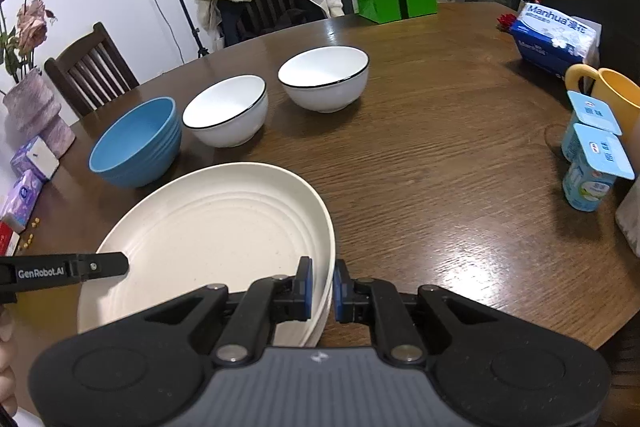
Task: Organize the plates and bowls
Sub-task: 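Lower the held plate onto the stacked cream plates, then open both grippers to release the plate on the stack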
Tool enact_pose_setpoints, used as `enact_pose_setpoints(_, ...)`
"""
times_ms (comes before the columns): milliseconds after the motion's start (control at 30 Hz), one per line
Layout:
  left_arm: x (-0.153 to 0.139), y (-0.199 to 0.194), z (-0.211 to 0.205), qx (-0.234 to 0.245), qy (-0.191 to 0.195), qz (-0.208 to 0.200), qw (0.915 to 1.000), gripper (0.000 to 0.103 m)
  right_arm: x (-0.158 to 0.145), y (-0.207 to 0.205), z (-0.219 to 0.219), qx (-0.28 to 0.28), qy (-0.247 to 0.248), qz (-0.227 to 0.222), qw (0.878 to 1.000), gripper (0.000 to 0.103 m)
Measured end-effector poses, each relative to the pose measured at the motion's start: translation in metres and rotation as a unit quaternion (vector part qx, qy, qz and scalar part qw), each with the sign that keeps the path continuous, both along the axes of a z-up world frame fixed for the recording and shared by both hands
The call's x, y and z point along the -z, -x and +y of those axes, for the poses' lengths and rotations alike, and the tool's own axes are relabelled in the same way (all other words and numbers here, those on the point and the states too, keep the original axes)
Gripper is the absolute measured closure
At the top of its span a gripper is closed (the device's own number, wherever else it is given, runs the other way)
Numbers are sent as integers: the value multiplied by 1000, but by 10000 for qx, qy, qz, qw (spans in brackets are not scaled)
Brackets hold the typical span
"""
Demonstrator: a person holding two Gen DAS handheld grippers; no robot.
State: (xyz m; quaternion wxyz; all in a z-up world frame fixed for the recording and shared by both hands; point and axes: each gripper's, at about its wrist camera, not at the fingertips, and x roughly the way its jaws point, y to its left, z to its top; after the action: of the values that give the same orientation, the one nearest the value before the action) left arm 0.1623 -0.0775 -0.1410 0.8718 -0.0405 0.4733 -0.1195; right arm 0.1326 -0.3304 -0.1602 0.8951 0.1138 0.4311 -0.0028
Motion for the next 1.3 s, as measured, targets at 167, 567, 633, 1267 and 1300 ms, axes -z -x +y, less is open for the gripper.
enact_pose_setpoints(167, 6, -1, 1, -47, -142, -42, 9999, 90, 6, -5, 7, -102, 85, 6, 9999, 93)
enact_pose_setpoints(567, 17, 4, -13, 162, -702, -362, 9967, 88, 18, -8, 21, -297, 531, -21, 9981, 91)
enact_pose_setpoints(633, 19, 5, -16, 200, -790, -403, 9959, 88, 19, -7, 23, -336, 632, -44, 9974, 91)
enact_pose_setpoints(1267, 34, 14, -31, 379, -1430, -573, 9873, 87, 32, -3, 38, -688, 1496, -334, 9858, 89)
enact_pose_setpoints(1300, 34, 14, -31, 379, -1440, -571, 9872, 87, 32, -3, 38, -695, 1514, -317, 9855, 89)
